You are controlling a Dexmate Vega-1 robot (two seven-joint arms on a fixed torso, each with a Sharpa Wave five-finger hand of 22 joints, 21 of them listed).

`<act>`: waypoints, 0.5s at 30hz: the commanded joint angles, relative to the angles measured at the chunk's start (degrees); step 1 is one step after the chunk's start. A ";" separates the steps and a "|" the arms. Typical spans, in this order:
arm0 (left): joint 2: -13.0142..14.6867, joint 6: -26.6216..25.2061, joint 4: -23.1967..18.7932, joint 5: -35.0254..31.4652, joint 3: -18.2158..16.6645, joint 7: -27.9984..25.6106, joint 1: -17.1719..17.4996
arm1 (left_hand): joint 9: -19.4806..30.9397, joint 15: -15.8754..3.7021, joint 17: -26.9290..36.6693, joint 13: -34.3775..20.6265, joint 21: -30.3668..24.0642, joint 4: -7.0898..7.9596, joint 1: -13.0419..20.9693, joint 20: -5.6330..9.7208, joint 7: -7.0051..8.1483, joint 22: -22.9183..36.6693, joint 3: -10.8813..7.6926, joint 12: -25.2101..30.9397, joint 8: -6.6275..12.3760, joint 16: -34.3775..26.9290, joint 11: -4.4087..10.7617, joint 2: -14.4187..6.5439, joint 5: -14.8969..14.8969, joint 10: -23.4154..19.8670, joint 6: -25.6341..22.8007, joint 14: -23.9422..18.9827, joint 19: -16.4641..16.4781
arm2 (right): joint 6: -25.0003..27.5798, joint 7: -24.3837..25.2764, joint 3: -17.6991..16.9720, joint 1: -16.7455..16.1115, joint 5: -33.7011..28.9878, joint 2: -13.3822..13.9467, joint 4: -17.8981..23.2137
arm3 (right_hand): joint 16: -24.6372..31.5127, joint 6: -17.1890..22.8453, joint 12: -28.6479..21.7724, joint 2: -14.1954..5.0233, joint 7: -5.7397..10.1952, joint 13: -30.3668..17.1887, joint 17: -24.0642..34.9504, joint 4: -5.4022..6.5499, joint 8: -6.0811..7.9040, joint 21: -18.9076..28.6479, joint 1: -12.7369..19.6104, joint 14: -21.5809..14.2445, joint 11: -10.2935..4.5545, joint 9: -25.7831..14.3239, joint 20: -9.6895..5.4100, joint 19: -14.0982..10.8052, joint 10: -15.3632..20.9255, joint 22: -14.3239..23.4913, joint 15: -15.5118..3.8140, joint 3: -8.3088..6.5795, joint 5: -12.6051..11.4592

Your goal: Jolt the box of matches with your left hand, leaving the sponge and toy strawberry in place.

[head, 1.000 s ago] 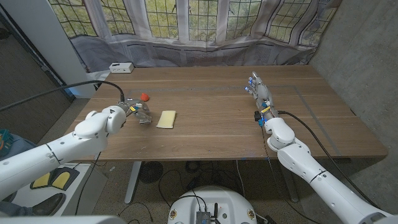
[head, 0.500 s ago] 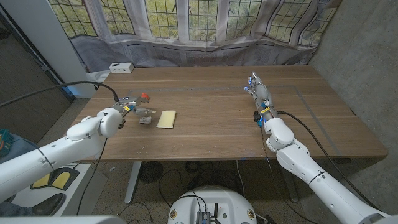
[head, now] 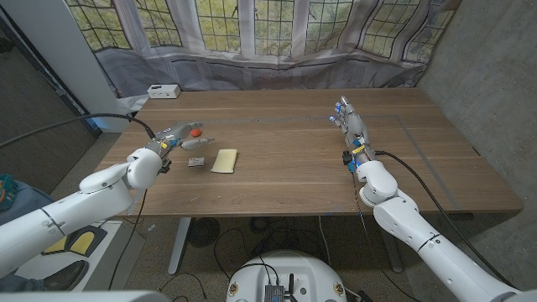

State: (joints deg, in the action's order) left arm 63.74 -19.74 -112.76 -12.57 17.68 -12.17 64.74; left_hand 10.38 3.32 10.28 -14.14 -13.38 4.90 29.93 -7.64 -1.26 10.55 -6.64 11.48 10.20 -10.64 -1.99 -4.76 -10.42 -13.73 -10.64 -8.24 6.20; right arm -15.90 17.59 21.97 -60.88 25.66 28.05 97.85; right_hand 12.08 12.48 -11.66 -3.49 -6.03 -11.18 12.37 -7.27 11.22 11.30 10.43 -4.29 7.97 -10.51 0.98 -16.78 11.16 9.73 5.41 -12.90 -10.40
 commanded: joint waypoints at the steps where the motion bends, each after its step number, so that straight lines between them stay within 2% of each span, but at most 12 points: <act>1: -3.31 10.14 2.05 6.38 -3.41 -5.18 1.89 | 0.11 0.25 0.26 0.03 -0.63 0.09 -0.96 0.37 -0.54 0.28 0.30 0.82 0.92 -0.58 -0.48 -0.01 -0.26 -1.38 -1.07 -1.16 0.88 | -2.08 0.75 -0.45 -1.08 -1.83 0.04 1.01 | 0.28 0.60 -0.18 -0.62 0.04 -0.21 0.21 -0.07 -0.08 0.40 0.31 -0.69 0.00 -0.18 -0.08 -0.88 0.69 0.20 0.29 -0.37 -0.14; 9: -5.86 16.18 3.08 10.30 -4.30 -4.33 0.70 | 0.08 -0.30 0.22 0.32 0.20 0.25 -1.57 0.38 -1.43 0.26 0.39 1.38 1.46 -0.81 -0.29 -0.34 -0.40 -2.69 -3.07 -2.27 -0.68 | -1.67 1.24 -0.47 -1.14 -2.75 -0.04 2.05 | 0.27 0.71 -0.20 -0.55 -0.01 -0.21 0.19 -0.10 -0.04 0.41 0.32 -0.77 0.04 -0.18 -0.09 -1.04 0.80 0.19 0.29 -0.37 -0.13; 15: -9.59 23.53 6.04 14.84 -4.81 -3.74 -0.49 | 0.05 -0.47 0.17 0.50 0.39 0.29 -1.83 0.78 -2.14 0.21 0.41 1.58 1.49 -0.83 -0.39 -0.52 -0.44 -3.24 -3.65 -2.70 -0.84 | -4.11 -0.55 -0.59 -0.91 -2.34 -0.20 0.34 | 0.28 0.76 -0.19 -0.54 -0.07 -0.21 0.21 -0.06 -0.02 0.40 0.26 -0.81 0.05 -0.18 -0.09 -1.11 0.82 0.18 0.31 -0.36 -0.12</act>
State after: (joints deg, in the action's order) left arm 59.06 -7.06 -110.17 -4.59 14.29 -16.16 65.67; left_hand 10.39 2.97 10.28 -13.56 -13.08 5.14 28.42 -6.86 -3.17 10.55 -6.40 12.76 11.53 -11.25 -2.35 -5.21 -10.43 -16.19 -13.83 -10.36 5.72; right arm -18.02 18.31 21.56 -61.77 23.65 27.99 99.08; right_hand 12.08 12.48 -11.66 -3.49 -6.03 -11.18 12.37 -7.27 11.22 11.30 10.43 -4.61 8.09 -10.51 1.03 -17.21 11.69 9.73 5.73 -12.90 -10.40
